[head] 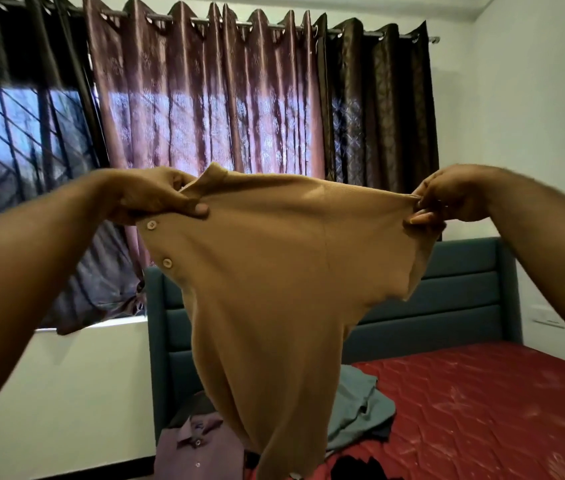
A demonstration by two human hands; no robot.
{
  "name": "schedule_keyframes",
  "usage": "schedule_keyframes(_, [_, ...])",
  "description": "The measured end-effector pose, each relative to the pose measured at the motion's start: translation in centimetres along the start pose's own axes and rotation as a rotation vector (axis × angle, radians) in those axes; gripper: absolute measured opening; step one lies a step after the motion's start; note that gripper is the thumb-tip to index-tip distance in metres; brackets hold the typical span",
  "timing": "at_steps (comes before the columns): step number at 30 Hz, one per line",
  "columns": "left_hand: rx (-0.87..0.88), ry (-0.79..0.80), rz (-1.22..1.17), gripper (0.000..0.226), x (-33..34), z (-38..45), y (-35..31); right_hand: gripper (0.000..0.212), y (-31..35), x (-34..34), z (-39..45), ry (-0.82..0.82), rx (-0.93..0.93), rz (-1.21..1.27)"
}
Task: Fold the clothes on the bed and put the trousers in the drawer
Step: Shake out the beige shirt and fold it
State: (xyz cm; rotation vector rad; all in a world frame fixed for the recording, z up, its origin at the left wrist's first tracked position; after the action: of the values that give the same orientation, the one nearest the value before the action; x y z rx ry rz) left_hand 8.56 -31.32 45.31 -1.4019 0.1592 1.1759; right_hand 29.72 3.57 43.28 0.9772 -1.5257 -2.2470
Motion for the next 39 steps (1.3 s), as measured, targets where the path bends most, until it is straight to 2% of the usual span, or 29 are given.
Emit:
schedule_keyframes(2, [-0.091,0.117,-0.007,0.038,0.6,-0.7,0.7,0.023,-1.0,0.5,-0.7,0.079,0.082,-0.058])
schedule_keyframes(4, [-0.169,0.119,0.143,0.029,0.4,-0.2,2.4,0.024,-2.8,2.0,-0.5,0.162,0.142,-0.110])
schedule_keyframes(6, [-0.232,0.023,0.541,0.020,-0.4,1.4,4.5,0.024,-5.0,4.2,0.2,0.198,0.190,-0.145])
schedule_keyframes(8, [-0.273,-0.124,0.945,0.017,-0.7,3.3,6.1,0.022,-6.9,6.3,1.5,0.152,0.211,-0.144])
schedule_keyframes(10, [-0.278,-0.325,1.105,0.012,-0.3,4.3,6.9,0.019,-7.1,7.4,3.0,-0.003,0.098,-0.095])
schedule_keyframes(11, [-0.279,-0.457,1.035,0.011,-0.6,4.4,7.0,0.020,-6.4,7.1,3.6,-0.136,-0.011,-0.074])
schedule_keyframes(12, [-0.274,-0.589,0.843,0.011,-1.2,4.5,7.3,0.023,-5.4,6.5,4.1,-0.267,-0.121,-0.065])
schedule_keyframes(13, [-0.239,-0.712,0.531,0.016,-1.7,4.5,7.6,0.025,-4.6,5.9,4.2,-0.338,-0.195,-0.057])
schedule_keyframes(14, [-0.172,-0.785,0.151,0.022,-2.0,4.8,7.9,0.027,-3.8,5.9,4.2,-0.329,-0.239,-0.061])
schedule_keyframes(15, [-0.093,-0.800,-0.138,0.026,-1.8,5.3,7.5,0.028,-3.3,6.3,4.0,-0.252,-0.253,-0.087])
schedule_keyframes(16, [-0.024,-0.809,-0.272,0.026,-1.8,5.5,6.8,0.029,-2.9,6.6,3.8,-0.171,-0.260,-0.104])
schedule_keyframes(17, [0.032,-0.849,-0.250,0.020,-2.0,5.4,5.9,0.031,-2.5,6.5,3.8,-0.147,-0.270,-0.079])
schedule_keyframes(19, [0.112,-1.000,0.075,0.012,-3.0,4.2,3.5,0.032,-1.8,5.3,3.2,-0.182,-0.286,-0.003])
schedule_keyframes(21, [0.140,-0.942,0.489,0.018,-2.4,3.8,1.4,0.032,-1.8,4.4,3.1,-0.198,-0.278,0.061])
schedule_keyframes(22, [0.159,-0.890,0.595,0.022,-1.9,3.6,0.9,0.032,-2.0,3.9,3.0,-0.213,-0.275,0.094])
schedule_keyframes(26, [0.242,-0.969,0.670,0.026,-2.1,1.6,-0.3,0.034,-2.3,3.0,2.4,-0.223,-0.261,0.194])
schedule_keyframes(30, [0.125,-0.953,0.589,0.015,-3.1,1.2,1.3,0.028,-2.7,3.8,2.2,-0.155,-0.244,0.202])
schedule_keyframes(32, [-0.014,-0.811,0.404,0.004,-3.1,2.2,4.0,0.026,-3.2,4.5,2.5,-0.113,-0.208,0.188])
schedule_keyframes(35, [-0.216,-0.562,0.085,0.002,-0.9,3.8,8.1,0.027,-5.0,5.7,3.2,-0.095,-0.143,0.125])
schedule_keyframes(39, [-0.379,-0.386,-0.133,0.013,1.6,5.8,13.0,0.022,-9.0,8.5,5.1,-0.039,0.042,0.062])
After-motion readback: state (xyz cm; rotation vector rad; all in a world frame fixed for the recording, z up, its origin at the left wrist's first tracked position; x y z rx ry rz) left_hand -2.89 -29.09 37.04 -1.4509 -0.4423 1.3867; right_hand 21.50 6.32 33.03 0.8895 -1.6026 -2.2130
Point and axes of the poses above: each hand's wrist, its own z-axis towards the middle knuckle, its own x-axis out of the palm, y = z × x, the point moved 8 cm from there along z, towards the middle knuckle, and after that the axes turned 3 degrees about x, right-handed, at the moved point
